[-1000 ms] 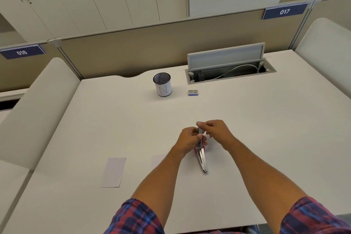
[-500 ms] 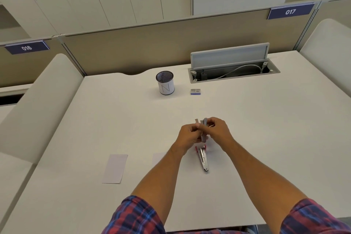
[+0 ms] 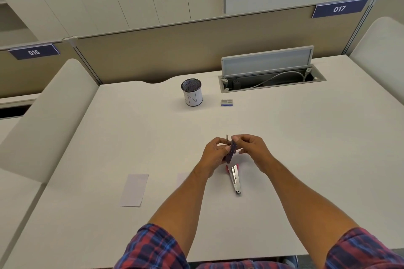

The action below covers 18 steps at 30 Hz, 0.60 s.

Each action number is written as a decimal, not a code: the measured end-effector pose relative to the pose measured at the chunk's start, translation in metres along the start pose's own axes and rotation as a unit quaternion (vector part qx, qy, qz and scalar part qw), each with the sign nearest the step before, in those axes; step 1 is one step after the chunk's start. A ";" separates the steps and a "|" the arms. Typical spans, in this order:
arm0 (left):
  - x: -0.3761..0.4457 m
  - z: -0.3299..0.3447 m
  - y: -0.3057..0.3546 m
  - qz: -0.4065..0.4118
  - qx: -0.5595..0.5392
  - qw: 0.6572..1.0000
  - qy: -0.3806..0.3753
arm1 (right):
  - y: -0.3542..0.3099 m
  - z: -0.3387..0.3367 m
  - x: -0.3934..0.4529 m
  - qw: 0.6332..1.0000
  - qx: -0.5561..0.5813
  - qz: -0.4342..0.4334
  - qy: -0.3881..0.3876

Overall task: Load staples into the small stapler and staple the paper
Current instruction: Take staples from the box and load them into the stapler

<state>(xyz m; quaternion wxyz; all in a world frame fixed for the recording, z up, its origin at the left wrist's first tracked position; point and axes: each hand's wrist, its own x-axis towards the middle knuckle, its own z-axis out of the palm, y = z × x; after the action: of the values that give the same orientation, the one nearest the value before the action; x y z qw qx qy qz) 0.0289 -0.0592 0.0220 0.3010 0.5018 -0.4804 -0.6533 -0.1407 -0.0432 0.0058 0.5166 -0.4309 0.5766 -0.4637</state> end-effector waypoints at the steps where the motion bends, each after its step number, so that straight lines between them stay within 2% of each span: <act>1: 0.000 -0.001 -0.001 -0.001 0.002 1.000 0.001 | -0.001 0.002 -0.002 1.000 -0.016 0.000 -0.017; 6: 0.000 -0.004 -0.002 0.000 0.016 1.000 0.027 | -0.010 0.014 -0.004 0.999 -0.033 -0.009 -0.023; 11: -0.004 -0.019 0.002 0.048 0.131 0.989 0.039 | -0.014 0.028 0.002 0.997 -0.073 -0.017 -0.004; 15: -0.006 -0.041 0.002 0.078 0.278 0.953 0.095 | -0.018 0.041 0.004 0.994 -0.108 -0.029 -0.005; 18: -0.010 -0.062 0.004 0.075 0.380 0.917 0.090 | -0.018 0.049 0.004 0.989 -0.138 -0.035 -0.028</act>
<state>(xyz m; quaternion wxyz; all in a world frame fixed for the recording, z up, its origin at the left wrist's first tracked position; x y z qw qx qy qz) 0.0903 -0.0717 0.0273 0.1777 0.5973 -0.6999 -0.3490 -0.0915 -0.0547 0.0208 0.4516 -0.5309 0.6048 -0.3852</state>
